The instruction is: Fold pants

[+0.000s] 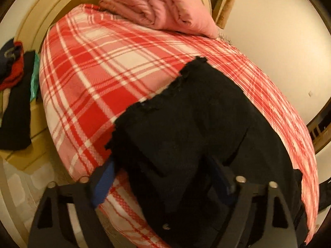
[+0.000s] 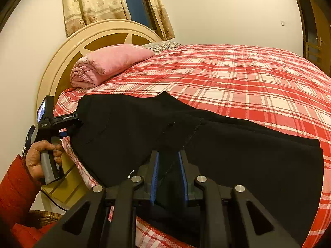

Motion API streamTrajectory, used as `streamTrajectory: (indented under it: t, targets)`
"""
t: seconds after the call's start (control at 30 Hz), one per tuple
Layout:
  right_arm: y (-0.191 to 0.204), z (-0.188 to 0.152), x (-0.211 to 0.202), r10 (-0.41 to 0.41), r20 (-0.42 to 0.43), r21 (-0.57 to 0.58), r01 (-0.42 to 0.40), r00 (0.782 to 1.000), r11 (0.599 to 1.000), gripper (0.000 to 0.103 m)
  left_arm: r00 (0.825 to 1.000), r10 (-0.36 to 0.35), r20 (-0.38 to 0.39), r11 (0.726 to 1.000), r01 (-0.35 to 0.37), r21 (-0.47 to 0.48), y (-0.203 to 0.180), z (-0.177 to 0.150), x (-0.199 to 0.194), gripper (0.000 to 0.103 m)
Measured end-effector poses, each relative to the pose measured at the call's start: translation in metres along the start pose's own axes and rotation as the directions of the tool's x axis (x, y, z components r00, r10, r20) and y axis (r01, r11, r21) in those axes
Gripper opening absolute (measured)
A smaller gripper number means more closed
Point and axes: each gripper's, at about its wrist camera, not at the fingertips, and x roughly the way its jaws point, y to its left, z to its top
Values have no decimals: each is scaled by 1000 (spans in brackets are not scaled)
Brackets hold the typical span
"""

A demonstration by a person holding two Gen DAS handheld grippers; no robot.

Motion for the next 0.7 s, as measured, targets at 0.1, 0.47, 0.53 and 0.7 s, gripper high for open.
streamTrajectory:
  t: [0.1, 0.47, 0.53, 0.7]
  targets:
    - [-2, 0, -1, -5, 3, 11, 5, 1000, 1000, 20, 1000, 12, 6, 1000, -12, 11, -2, 1, -1, 75]
    - [-15, -2, -9, -24, 20, 76, 22, 1000, 997, 20, 999, 9, 31, 996, -12, 88, -16, 2, -7, 37]
    - [-16, -2, -10, -24, 22, 83, 22, 999, 996, 20, 999, 8, 31, 996, -10, 87, -17, 2, -7, 36]
    - [-17, -5, -10, -19, 13, 93, 18, 1000, 996, 20, 1000, 11, 29, 997, -13, 81, -18, 1, -8, 36]
